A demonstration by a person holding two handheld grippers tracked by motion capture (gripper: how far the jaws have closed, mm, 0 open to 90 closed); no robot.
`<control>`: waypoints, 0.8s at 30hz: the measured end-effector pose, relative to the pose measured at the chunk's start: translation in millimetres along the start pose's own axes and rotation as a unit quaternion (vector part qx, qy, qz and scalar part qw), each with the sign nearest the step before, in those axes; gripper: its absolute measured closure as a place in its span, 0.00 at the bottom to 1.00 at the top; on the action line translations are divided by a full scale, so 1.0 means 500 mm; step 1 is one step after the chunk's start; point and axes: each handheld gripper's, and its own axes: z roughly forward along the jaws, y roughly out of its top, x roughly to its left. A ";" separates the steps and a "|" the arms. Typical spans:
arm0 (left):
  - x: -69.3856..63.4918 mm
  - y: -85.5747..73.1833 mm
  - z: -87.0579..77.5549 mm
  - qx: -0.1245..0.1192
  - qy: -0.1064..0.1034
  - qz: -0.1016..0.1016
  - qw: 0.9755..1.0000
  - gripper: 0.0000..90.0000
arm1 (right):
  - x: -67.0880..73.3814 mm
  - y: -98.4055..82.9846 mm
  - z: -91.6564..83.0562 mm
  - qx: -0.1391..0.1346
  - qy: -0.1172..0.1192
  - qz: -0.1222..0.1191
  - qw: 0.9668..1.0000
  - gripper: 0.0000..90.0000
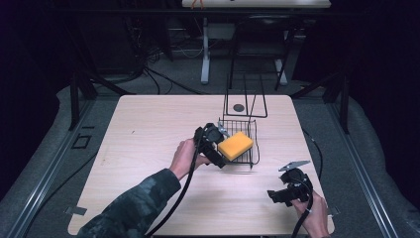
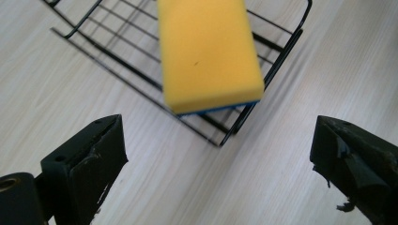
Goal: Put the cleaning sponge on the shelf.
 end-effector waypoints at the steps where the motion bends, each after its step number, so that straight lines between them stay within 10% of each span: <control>1: 0.000 0.000 0.000 0.000 0.000 0.000 1.000 0.04 | 0.000 0.000 0.000 0.000 0.000 0.000 1.000 0.11; 17: 0.013 -0.147 -0.147 -0.027 0.038 -0.029 0.999 0.04 | 0.001 -0.001 0.003 0.004 0.007 -0.003 1.000 0.11; 24: 0.029 -0.276 -0.179 -0.005 0.072 -0.083 0.994 0.03 | 0.002 0.000 0.006 0.008 0.006 -0.004 1.000 0.11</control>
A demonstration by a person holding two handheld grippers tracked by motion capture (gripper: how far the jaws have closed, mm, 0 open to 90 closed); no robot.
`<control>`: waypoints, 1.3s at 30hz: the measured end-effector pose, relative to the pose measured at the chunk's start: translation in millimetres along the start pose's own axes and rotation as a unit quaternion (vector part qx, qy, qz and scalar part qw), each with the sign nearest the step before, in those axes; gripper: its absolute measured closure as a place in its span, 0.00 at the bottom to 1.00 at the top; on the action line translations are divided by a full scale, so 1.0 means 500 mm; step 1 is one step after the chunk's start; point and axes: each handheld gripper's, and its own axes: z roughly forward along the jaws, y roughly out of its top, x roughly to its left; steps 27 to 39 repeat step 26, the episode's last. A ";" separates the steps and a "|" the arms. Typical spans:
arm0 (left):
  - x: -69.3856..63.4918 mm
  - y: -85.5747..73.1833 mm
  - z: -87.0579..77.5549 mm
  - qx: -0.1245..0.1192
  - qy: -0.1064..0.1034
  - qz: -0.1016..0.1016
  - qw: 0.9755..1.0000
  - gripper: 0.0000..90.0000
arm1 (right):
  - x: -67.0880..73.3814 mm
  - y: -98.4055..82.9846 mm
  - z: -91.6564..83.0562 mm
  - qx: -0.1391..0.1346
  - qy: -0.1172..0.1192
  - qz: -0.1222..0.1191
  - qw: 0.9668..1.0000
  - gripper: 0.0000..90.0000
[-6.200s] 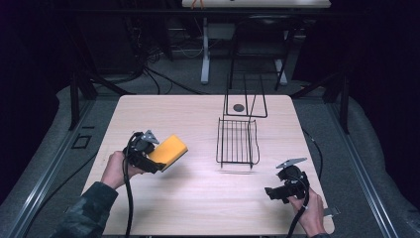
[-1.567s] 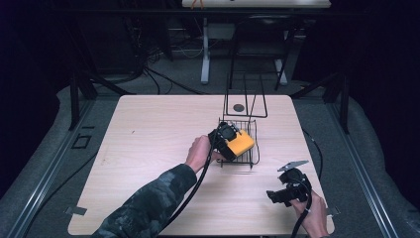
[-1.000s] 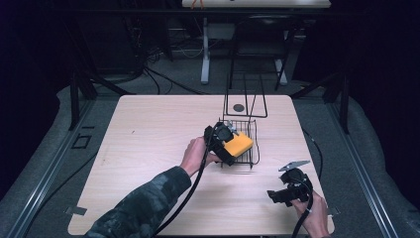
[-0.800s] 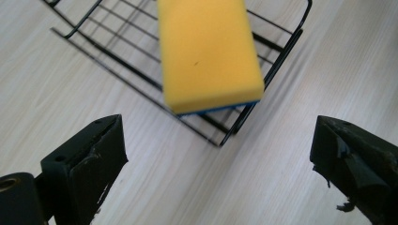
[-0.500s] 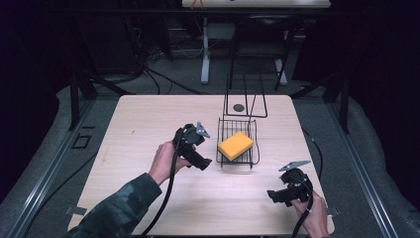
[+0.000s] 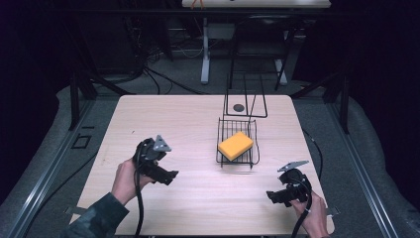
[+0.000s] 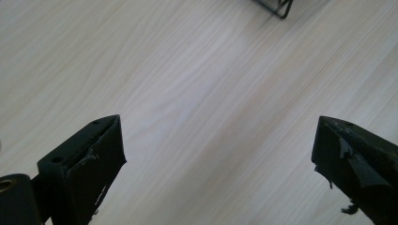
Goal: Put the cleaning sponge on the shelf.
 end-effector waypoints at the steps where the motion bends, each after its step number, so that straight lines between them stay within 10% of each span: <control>1: 0.000 0.000 0.000 0.000 0.000 0.000 1.000 0.03 | 0.000 0.000 0.000 0.000 0.000 0.000 1.000 0.11; 13: 0.028 -0.166 0.036 0.054 0.019 -0.073 0.996 0.02 | 0.002 -0.001 0.010 0.010 -0.004 -0.005 1.000 0.11; 39: 0.037 -0.177 0.054 0.063 0.027 -0.069 0.995 0.02 | -0.001 -0.003 0.010 0.014 -0.006 -0.005 1.000 0.11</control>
